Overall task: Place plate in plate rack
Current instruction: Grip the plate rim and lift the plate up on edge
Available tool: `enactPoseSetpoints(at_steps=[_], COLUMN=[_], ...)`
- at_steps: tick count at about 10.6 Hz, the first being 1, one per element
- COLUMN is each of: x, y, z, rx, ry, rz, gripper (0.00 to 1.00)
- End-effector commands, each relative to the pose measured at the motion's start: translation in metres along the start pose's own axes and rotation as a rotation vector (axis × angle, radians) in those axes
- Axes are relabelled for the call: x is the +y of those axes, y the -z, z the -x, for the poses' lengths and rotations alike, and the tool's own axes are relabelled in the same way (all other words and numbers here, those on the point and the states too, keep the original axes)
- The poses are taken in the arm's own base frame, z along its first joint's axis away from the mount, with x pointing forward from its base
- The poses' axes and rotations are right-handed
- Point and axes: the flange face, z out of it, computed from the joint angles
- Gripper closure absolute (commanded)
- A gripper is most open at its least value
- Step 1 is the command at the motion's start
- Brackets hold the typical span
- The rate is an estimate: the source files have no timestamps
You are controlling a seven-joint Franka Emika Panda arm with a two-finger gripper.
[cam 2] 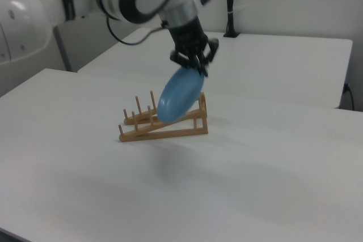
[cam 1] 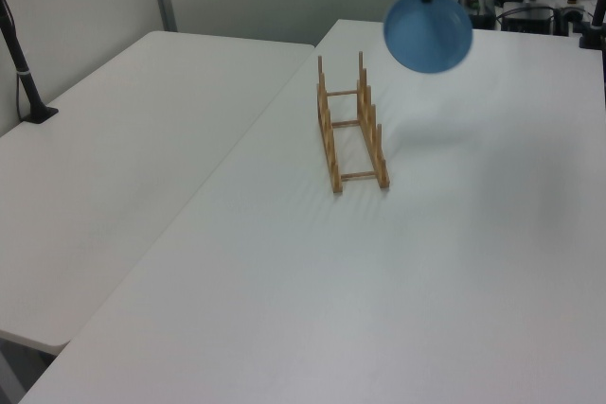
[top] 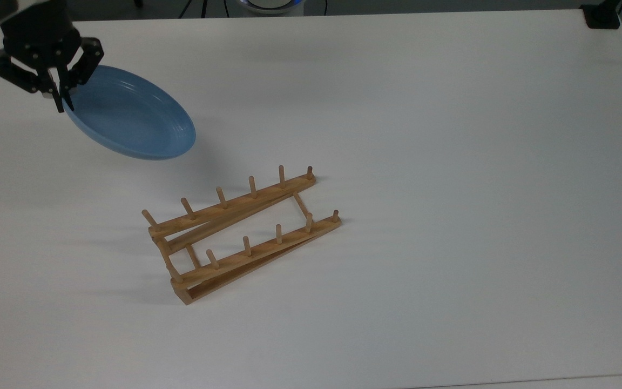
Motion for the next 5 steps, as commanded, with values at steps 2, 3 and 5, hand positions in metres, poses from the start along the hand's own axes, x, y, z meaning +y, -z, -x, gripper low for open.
enactPoseSetpoints(at_steps=[2,3,5], x=[-0.044,-0.064,-0.107], y=[0.059,0.064,0.06], z=[-0.068,-0.087,-0.118], rx=[0.144,0.157,0.129], ry=[0.097,0.11,0.155], rz=[0.293,0.362,0.46], gripper=[1.0,1.0,1.0])
